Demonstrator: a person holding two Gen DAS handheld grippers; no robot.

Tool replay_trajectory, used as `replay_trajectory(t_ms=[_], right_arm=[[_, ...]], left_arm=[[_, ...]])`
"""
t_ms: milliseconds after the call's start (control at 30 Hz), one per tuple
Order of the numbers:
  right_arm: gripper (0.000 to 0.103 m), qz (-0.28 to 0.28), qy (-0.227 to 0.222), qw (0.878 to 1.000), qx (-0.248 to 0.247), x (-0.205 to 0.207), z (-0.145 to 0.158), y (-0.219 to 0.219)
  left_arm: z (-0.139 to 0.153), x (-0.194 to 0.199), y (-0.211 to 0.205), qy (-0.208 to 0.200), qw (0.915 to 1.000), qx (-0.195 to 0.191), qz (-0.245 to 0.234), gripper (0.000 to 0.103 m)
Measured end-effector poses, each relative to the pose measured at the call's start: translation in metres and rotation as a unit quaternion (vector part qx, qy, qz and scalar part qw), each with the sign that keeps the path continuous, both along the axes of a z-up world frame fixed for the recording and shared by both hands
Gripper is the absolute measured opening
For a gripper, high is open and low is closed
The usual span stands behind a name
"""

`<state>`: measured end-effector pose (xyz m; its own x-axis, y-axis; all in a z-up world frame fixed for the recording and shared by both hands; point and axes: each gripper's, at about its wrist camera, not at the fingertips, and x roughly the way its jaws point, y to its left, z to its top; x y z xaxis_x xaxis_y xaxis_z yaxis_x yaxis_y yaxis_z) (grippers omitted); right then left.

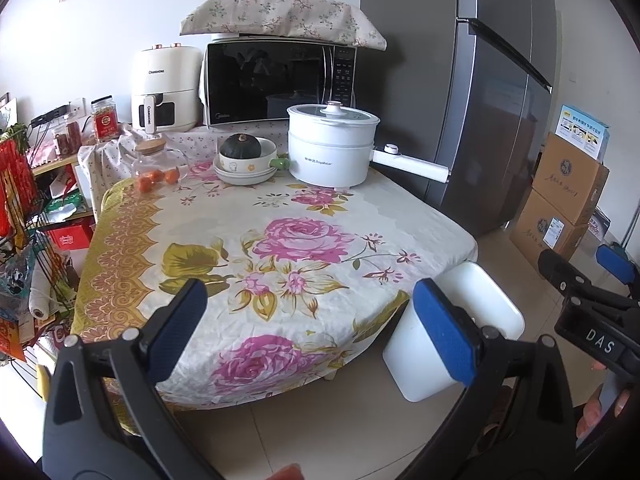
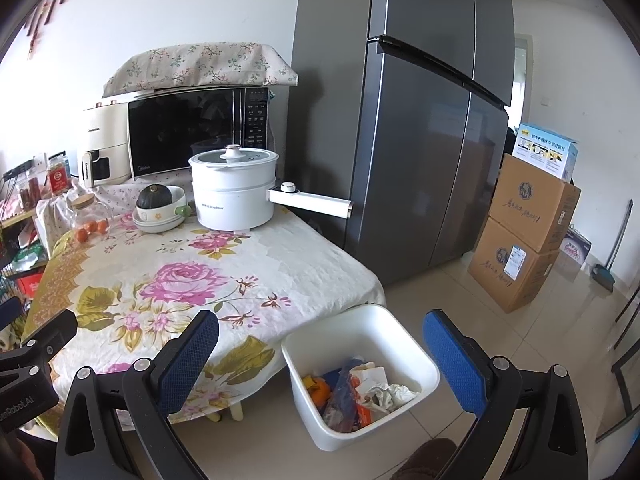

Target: Collect trash

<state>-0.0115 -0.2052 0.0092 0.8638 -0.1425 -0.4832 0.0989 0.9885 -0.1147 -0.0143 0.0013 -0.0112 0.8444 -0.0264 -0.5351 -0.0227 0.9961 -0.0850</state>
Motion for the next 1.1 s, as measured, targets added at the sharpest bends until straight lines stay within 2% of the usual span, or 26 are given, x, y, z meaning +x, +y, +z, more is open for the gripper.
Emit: replay_trajectory(t_ms=[1100], right_arm=[[0.103, 0.001, 0.001, 1.000, -0.004, -0.0023, -0.0024, -0.0022]], left_arm=[[0.0016, 0.0001, -0.0065, 0.000, 1.0000, 0.002, -0.009, 0.102]])
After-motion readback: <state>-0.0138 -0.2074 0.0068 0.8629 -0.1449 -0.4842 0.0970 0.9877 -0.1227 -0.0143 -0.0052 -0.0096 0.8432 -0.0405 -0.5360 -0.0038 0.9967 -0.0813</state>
